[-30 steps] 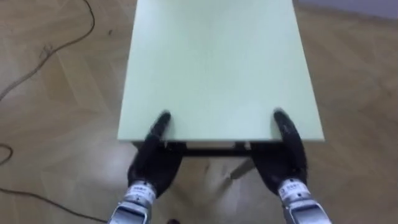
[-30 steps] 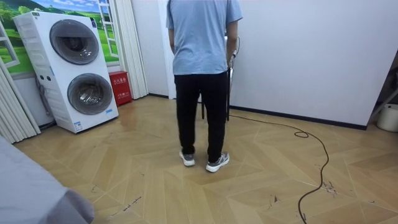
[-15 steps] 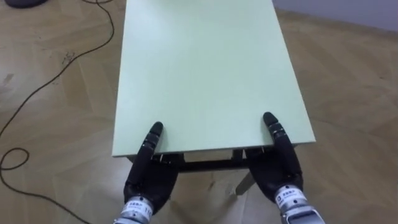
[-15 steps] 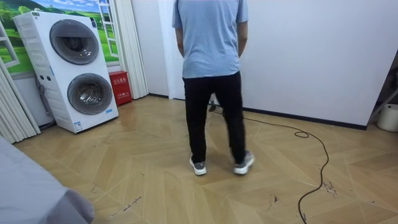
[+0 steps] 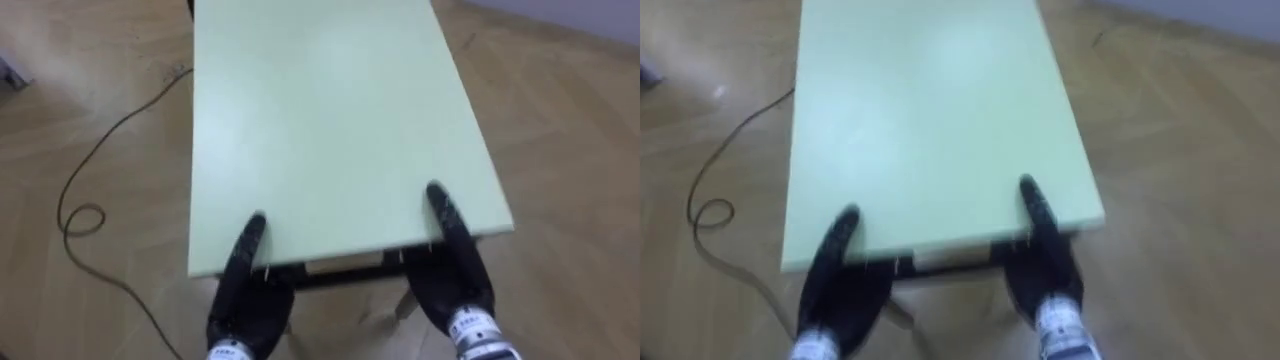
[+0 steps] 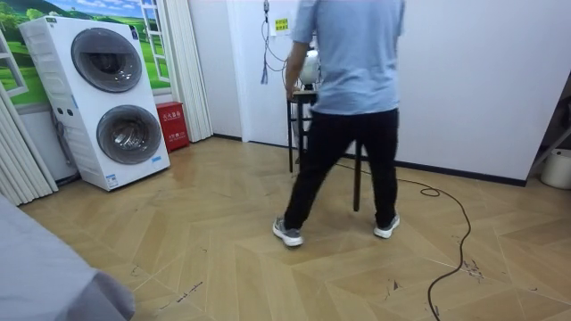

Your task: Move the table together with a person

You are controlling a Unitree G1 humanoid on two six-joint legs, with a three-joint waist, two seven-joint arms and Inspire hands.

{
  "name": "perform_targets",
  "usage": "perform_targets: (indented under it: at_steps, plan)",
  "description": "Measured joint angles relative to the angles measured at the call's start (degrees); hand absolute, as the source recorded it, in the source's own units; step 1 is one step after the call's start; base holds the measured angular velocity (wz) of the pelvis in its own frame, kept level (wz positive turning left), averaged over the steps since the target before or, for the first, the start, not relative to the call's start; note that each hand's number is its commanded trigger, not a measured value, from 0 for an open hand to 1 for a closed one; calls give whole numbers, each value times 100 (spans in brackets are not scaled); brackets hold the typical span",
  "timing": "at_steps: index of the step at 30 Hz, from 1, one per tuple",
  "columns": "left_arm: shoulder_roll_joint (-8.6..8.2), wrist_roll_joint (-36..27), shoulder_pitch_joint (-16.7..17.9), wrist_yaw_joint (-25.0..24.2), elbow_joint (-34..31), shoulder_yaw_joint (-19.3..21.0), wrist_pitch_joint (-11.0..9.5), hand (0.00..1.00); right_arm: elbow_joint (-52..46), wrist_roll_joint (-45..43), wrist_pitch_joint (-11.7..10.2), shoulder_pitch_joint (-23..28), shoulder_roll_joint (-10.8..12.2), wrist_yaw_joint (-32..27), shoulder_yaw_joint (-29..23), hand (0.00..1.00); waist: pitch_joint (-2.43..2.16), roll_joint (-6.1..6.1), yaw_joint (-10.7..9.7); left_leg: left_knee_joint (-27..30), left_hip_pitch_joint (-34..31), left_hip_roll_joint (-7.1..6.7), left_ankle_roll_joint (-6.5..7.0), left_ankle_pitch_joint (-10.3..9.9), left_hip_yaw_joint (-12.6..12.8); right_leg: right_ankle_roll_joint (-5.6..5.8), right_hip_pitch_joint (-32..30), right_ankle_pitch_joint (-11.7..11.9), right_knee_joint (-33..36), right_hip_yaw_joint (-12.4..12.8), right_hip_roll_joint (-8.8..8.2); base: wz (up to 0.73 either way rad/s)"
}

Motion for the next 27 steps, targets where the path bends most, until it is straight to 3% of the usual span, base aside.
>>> perform_targets:
  at_steps: [2,6,10,12,13,14,15,16,17,18,20,22,23,27]
  plan:
    - [6,3,-36,0,1,0,-24,100,-15,-1,-7,-9,24,-2,-2,100,1,-2,-49,17,-31,-190,12,7,-178,83,151,-44,-197,148,-45,58]
    - [47,17,-42,-13,0,8,-100,100,-8,-4,2,0,39,-15,21,100,8,-13,56,-3,-14,-320,12,7,-340,218,376,35,-508,276,-30,29]
    - [63,-43,-43,-11,-1,-14,-90,100,-7,9,12,0,33,-16,38,100,15,-24,99,32,-39,-423,13,7,-554,219,476,36,-478,204,-17,34]
    - [37,-32,-43,-11,0,-29,-100,100,-1,36,12,4,25,-20,34,100,21,-8,106,62,-43,-419,22,16,-752,218,398,34,-152,132,2,53]
    - [66,-34,-67,-11,1,-93,-107,100,0,53,12,32,14,-21,-1,100,43,59,79,95,-47,-347,27,21,-1053,169,233,-66,89,299,123,77]
    - [109,-34,-100,-24,-2,-112,-116,100,-9,56,13,28,29,-22,-6,100,29,35,70,-31,-84,-393,-11,99,-1252,-27,106,-79,-493,813,431,84]
    - [133,-43,-135,-27,-2,-117,-116,100,-15,54,13,7,31,-22,-7,100,10,-38,43,-161,-106,-491,-33,213,-1288,-124,-3,100,-806,932,505,113]
    - [81,-81,-198,-35,71,-113,-121,100,-27,29,0,-45,-10,-28,-47,100,12,37,-158,-216,-172,-493,-12,309,-999,-230,-63,167,-809,615,361,110]
    - [14,-142,-181,-50,119,-130,-103,100,-23,20,-2,-71,-60,-40,-69,100,13,126,-190,277,-213,-107,-125,8,-169,-251,-41,152,-756,274,337,106]
    - [4,-157,-126,-98,127,-140,-72,100,-20,23,0,-81,-117,-45,-58,100,-2,174,-155,648,-91,264,-207,-329,466,-252,0,152,-672,-117,352,54]
    - [2,-147,-126,-138,127,-139,-44,100,-20,23,-3,-88,-119,-17,-76,100,4,192,-225,654,124,527,-344,-555,776,-252,11,153,-601,-457,382,72]
    - [10,-119,-168,-143,126,-149,-41,100,-20,26,-3,-85,-100,36,-116,100,12,178,-375,385,177,517,-341,-555,855,-252,36,153,-592,-482,363,101]
    - [10,-87,-170,-141,126,-157,-42,100,-22,16,1,-81,-101,40,-127,100,12,179,-408,266,218,438,-326,-545,858,-250,65,152,-593,-379,332,75]
    - [11,-8,-168,-142,126,-149,-133,100,-23,-24,63,-99,-85,39,-154,100,11,180,-339,117,272,296,-177,-444,829,-152,81,164,-549,-277,226,25]
